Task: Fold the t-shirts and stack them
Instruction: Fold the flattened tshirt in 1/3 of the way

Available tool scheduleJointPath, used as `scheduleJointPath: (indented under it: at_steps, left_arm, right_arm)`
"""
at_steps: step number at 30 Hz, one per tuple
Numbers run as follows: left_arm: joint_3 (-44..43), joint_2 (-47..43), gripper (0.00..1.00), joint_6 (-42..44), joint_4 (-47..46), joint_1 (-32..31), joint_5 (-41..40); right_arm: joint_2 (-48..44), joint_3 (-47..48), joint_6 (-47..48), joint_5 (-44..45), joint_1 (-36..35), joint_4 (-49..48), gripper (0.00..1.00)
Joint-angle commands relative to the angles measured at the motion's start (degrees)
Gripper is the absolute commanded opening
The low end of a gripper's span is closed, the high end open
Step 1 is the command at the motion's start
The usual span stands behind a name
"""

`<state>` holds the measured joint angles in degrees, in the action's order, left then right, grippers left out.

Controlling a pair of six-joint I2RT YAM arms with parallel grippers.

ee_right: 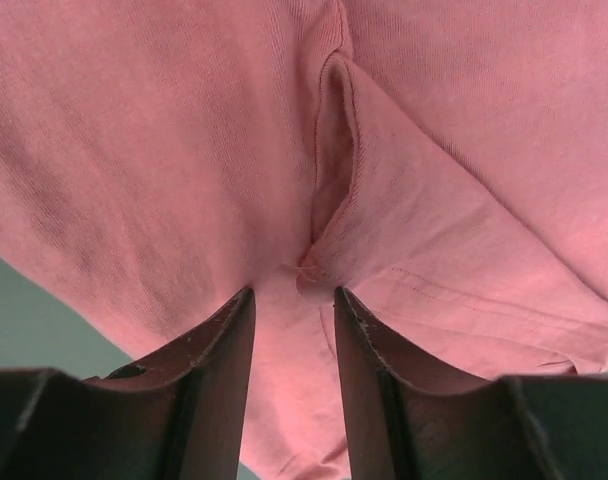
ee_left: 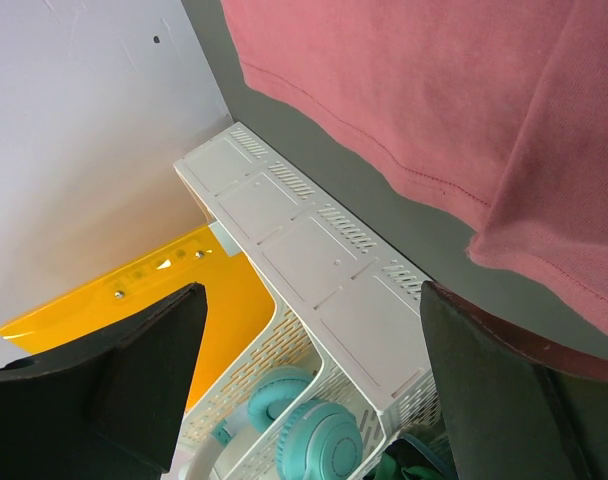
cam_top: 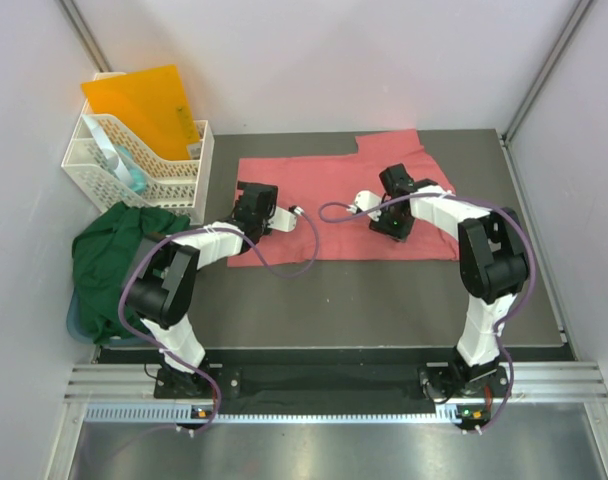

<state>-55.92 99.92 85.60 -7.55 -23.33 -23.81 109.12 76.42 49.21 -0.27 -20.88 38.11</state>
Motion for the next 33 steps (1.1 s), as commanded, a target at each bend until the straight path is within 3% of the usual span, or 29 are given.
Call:
scheduleJointPath:
  at_steps: [1,12,22,33]
  left_arm:
    - [-1.7,-0.3,0.92,0.0,-2.5,0.2,0.3]
    - [-1.8,-0.3,0.92,0.4,-2.6,0.1,0.3]
    - [-1.9,-0.2,0.92,0.7,-2.6,0.2,0.5]
    - [-2.5,0.9,0.93,0.7,-3.0,0.1,0.8]
  right_arm:
    - [-3.3,-0.1,-1.4,0.0,-0.8,-3.3,0.36]
    - [-1.3,-0.5,-1.9,2.1,-0.8,-5.9,0.27]
    - [-1.1,-0.2,-1.2,4.0,-0.9,-6.5,0.03]
    - [0.8,8.2,2.7,7.3,-0.9,-6.6,0.02]
